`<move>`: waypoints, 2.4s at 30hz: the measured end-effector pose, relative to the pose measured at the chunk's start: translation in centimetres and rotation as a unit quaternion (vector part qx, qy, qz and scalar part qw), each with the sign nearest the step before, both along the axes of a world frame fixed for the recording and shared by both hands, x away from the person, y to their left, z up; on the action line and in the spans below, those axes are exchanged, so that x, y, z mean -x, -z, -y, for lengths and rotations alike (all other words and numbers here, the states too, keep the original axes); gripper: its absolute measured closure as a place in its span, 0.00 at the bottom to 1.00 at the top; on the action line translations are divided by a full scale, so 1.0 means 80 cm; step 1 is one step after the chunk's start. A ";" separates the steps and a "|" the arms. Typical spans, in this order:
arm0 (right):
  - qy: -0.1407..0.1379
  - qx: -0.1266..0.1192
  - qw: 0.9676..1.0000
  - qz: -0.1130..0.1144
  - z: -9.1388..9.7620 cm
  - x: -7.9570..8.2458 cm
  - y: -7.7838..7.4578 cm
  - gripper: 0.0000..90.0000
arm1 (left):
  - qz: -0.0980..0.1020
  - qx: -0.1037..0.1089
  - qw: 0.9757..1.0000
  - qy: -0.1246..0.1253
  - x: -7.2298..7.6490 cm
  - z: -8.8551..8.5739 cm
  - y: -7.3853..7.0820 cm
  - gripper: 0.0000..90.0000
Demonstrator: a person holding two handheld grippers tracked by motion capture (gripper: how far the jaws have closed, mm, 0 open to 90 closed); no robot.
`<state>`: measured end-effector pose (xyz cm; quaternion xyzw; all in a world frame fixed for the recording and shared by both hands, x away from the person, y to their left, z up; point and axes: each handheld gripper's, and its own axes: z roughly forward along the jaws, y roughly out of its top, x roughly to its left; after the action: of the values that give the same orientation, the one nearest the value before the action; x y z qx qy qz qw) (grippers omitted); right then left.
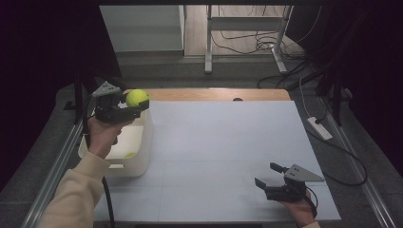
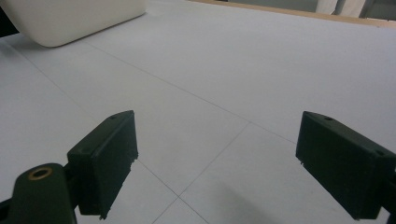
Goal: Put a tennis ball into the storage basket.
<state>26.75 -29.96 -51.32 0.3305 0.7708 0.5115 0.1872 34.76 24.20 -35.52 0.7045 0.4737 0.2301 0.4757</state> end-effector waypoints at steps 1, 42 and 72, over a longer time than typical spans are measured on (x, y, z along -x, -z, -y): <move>-0.001 0.000 1.000 0.000 0.000 0.000 0.000 0.15 | -0.001 0.000 1.000 -0.002 0.000 -0.002 0.000 0.30; 0.002 0.002 1.000 -0.002 -0.002 -0.002 0.000 0.15 | -0.100 -0.048 0.991 -0.079 -0.042 -0.054 0.041 0.30; 0.000 0.006 1.000 -0.001 -0.002 -0.002 0.001 0.15 | -0.084 -0.020 0.991 -0.097 -0.040 -0.053 0.034 0.11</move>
<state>26.92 -29.81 -51.41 0.3295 0.7744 0.5062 0.1883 37.95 28.42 -38.28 0.6814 0.5737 0.2244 0.3953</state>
